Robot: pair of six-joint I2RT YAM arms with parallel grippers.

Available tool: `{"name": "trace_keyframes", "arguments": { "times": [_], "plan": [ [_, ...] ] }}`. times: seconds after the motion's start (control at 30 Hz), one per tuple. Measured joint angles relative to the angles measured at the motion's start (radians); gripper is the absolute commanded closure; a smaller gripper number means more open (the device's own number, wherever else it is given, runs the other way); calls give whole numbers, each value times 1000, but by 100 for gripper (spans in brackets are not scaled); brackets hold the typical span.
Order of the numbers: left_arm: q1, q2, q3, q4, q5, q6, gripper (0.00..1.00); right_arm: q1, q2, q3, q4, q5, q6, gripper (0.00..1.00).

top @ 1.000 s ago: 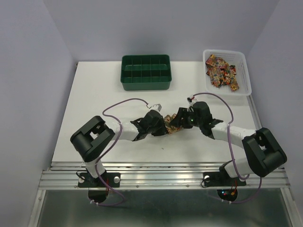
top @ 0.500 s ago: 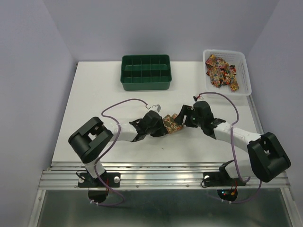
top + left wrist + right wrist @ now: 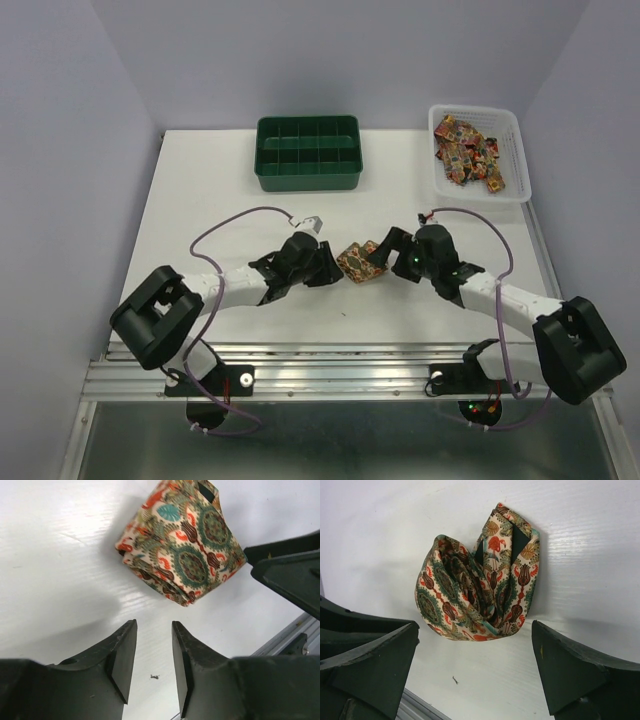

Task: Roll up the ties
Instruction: Place the rolled tie into the container

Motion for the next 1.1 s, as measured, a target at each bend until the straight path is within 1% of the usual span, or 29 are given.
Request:
{"name": "trace_keyframes", "arguments": {
  "times": [0.07, 0.17, 0.3, 0.37, 0.4, 0.43, 0.47, 0.5, 0.53, 0.73, 0.8, 1.1],
  "plan": [
    [30, -2, 0, -1, 6, 4, 54, 0, 2, -21, 41, -21, 31, 0],
    [106, -2, 0, 7, 39, 10, 54, 0, 29, -42, 93, -56, 60, 0],
    [181, 0, 0, 58, 97, 11, 54, 0, 104, -45, 149, -93, 84, 0],
    [196, 11, 0, 97, 134, 11, 58, 0, 131, -45, 163, -102, 93, 0],
    [196, 26, 2, 121, 158, 11, 62, 0, 141, -45, 174, -106, 98, 0],
    [195, 39, 4, 134, 175, 12, 67, 0, 148, -45, 183, -108, 102, 0],
    [193, 63, 11, 148, 199, 13, 75, 0, 156, -45, 197, -109, 109, 0],
    [193, 85, 17, 158, 215, 13, 78, 0, 161, -45, 205, -109, 112, 0],
    [193, 106, 23, 168, 230, 17, 84, 0, 171, -45, 223, -108, 116, 0],
    [193, 187, 26, 204, 289, 15, 85, 0, 221, -45, 309, -116, 137, 0],
    [193, 200, 27, 213, 297, 15, 88, 0, 240, -44, 340, -120, 141, 0],
    [193, 264, 64, 237, 312, 15, 89, 0, 292, -40, 420, -145, 155, 1]
  ]
}}
